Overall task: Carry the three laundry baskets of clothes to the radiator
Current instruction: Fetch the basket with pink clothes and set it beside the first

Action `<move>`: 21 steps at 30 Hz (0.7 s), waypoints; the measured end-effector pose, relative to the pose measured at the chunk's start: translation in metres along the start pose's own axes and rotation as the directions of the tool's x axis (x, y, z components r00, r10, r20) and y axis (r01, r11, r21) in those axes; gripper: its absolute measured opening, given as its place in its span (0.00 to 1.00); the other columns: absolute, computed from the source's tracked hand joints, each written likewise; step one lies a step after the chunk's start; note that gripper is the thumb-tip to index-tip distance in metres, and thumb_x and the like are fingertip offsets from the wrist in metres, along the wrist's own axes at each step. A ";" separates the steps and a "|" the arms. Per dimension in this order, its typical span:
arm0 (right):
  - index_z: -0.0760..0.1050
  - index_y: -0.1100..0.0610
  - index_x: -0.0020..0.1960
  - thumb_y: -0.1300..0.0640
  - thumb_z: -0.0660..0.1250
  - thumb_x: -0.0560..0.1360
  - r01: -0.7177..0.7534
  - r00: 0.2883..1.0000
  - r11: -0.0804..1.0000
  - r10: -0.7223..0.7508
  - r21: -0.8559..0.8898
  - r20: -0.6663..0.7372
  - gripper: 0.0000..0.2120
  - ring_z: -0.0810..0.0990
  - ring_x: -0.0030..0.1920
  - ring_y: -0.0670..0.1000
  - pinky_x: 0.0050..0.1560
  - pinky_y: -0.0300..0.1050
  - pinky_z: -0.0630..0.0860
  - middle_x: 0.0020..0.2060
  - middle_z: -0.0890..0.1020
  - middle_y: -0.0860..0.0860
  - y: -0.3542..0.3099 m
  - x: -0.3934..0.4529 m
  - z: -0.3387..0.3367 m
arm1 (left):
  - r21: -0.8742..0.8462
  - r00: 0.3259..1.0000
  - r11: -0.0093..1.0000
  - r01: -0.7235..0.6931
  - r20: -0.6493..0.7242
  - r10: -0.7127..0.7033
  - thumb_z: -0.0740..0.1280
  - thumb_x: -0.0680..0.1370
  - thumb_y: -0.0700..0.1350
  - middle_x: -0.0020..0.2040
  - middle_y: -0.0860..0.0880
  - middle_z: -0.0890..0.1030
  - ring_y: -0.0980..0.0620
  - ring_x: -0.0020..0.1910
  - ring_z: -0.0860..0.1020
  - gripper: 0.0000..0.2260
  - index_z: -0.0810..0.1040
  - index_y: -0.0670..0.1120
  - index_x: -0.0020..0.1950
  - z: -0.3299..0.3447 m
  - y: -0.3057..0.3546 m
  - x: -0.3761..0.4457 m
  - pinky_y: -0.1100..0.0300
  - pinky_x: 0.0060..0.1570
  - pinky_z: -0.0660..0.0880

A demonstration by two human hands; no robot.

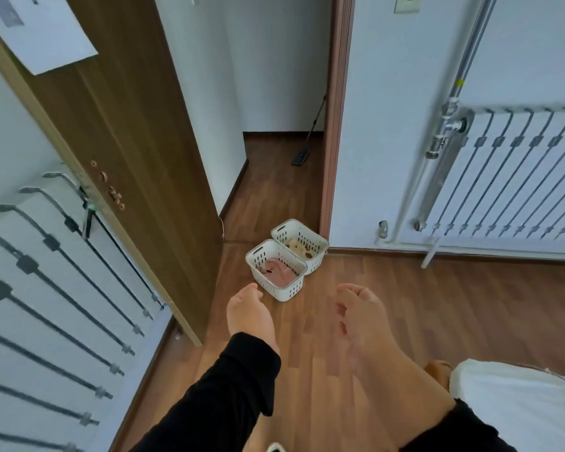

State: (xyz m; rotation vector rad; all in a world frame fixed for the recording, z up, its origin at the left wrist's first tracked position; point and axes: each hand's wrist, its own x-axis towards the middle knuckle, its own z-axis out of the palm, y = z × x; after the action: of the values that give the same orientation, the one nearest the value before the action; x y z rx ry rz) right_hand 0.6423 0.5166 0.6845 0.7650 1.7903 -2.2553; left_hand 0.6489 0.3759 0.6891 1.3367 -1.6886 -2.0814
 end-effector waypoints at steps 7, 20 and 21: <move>0.79 0.57 0.55 0.61 0.67 0.78 0.066 0.997 0.998 -0.066 0.003 -0.042 0.07 0.78 0.26 0.39 0.21 0.32 0.70 0.38 0.81 0.48 -0.053 0.081 0.067 | -0.020 0.994 0.999 -0.026 0.103 0.028 0.58 0.79 0.45 0.45 0.50 0.79 0.56 0.42 0.76 0.08 0.76 0.47 0.53 0.075 0.064 0.094 0.62 0.36 0.69; 0.78 0.59 0.55 0.64 0.65 0.78 0.031 0.998 0.999 -0.030 0.028 -0.047 0.08 0.78 0.23 0.35 0.20 0.30 0.70 0.25 0.82 0.41 -0.098 0.221 0.130 | 0.030 0.996 0.998 0.057 0.061 -0.058 0.58 0.79 0.45 0.43 0.51 0.78 0.57 0.40 0.76 0.07 0.76 0.49 0.47 0.164 0.112 0.224 0.61 0.36 0.69; 0.78 0.59 0.56 0.64 0.65 0.78 0.022 0.999 1.000 -0.022 0.016 -0.042 0.08 0.79 0.23 0.35 0.20 0.30 0.70 0.30 0.84 0.44 -0.100 0.235 0.134 | 0.014 0.996 0.998 0.067 0.060 -0.068 0.58 0.79 0.45 0.44 0.52 0.78 0.58 0.41 0.76 0.07 0.76 0.49 0.47 0.172 0.115 0.232 0.60 0.39 0.70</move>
State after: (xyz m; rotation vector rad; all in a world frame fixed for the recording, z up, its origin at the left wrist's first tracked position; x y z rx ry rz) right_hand 0.3593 0.4602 0.6775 0.8057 1.8100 -2.2867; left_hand 0.3454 0.3181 0.6568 1.3666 -1.7049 -2.1727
